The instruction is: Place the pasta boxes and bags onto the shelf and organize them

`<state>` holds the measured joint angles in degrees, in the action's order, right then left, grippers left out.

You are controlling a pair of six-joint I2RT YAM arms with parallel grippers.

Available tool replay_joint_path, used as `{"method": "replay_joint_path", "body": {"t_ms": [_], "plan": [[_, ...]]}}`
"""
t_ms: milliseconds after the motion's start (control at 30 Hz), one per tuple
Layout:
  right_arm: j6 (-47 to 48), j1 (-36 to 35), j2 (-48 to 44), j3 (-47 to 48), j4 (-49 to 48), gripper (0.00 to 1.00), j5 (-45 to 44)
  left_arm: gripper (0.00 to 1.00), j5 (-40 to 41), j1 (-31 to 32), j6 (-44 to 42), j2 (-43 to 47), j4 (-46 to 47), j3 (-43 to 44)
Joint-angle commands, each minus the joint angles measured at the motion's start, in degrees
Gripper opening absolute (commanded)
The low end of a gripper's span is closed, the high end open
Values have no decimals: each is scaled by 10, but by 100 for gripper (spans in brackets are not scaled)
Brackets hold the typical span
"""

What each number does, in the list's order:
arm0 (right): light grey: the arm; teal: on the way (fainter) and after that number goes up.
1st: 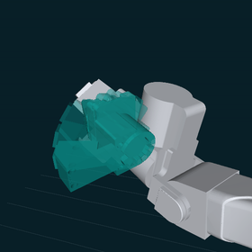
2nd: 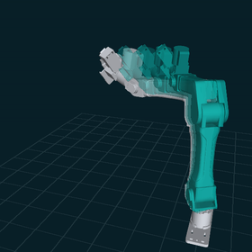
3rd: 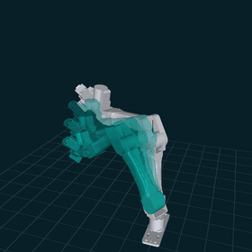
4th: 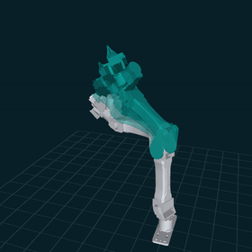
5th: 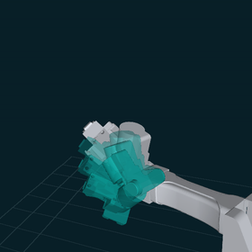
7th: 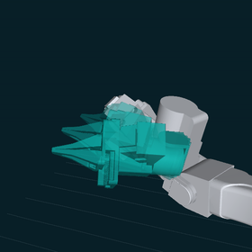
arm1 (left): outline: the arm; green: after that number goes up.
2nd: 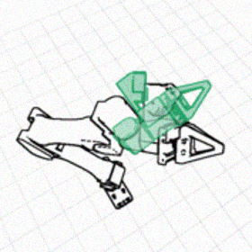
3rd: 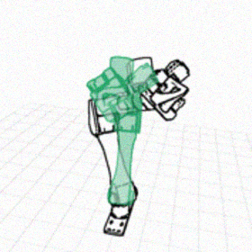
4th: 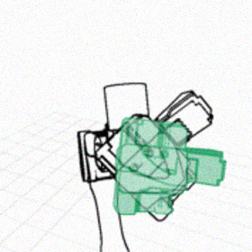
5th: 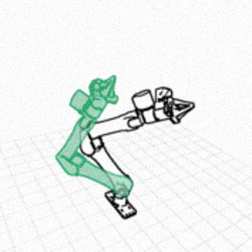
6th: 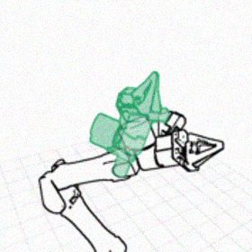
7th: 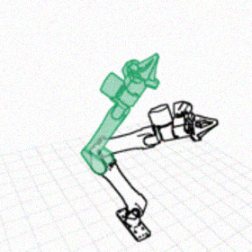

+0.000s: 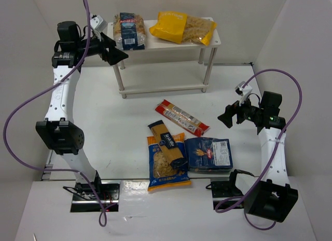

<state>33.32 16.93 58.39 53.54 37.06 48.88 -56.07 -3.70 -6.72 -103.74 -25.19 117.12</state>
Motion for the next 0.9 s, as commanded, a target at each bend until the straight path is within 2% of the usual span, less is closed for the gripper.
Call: {"method": "replay_joint_path", "body": {"t_ms": [0, 233, 267, 333, 467, 700, 833, 867], "plan": [[-2, 4, -6, -2, -14, 100, 7, 100, 10, 5, -21, 24, -3, -7], [-2, 4, -24, -2, -14, 100, 18, 100, 168, 5, 5, 175, 61, -168], [-2, 4, -24, -2, -14, 100, 18, 100, 224, -1, 11, 214, 68, -208], [-2, 4, -29, 3, -14, 100, 18, 100, 279, -6, 28, 251, 82, -246], [-13, 4, -29, 3, -14, 100, 18, 100, 441, -12, 58, 343, 82, -321], [-43, 4, -29, 9, -26, 100, 3, 100, 543, -12, 103, 441, 38, -439], [-97, 4, -35, 3, -54, 100, -48, 100, 555, -12, 92, 482, 8, -514], [-110, 4, -35, 3, -60, 100, -90, 100, 555, -12, 92, 494, 8, -529]]}}
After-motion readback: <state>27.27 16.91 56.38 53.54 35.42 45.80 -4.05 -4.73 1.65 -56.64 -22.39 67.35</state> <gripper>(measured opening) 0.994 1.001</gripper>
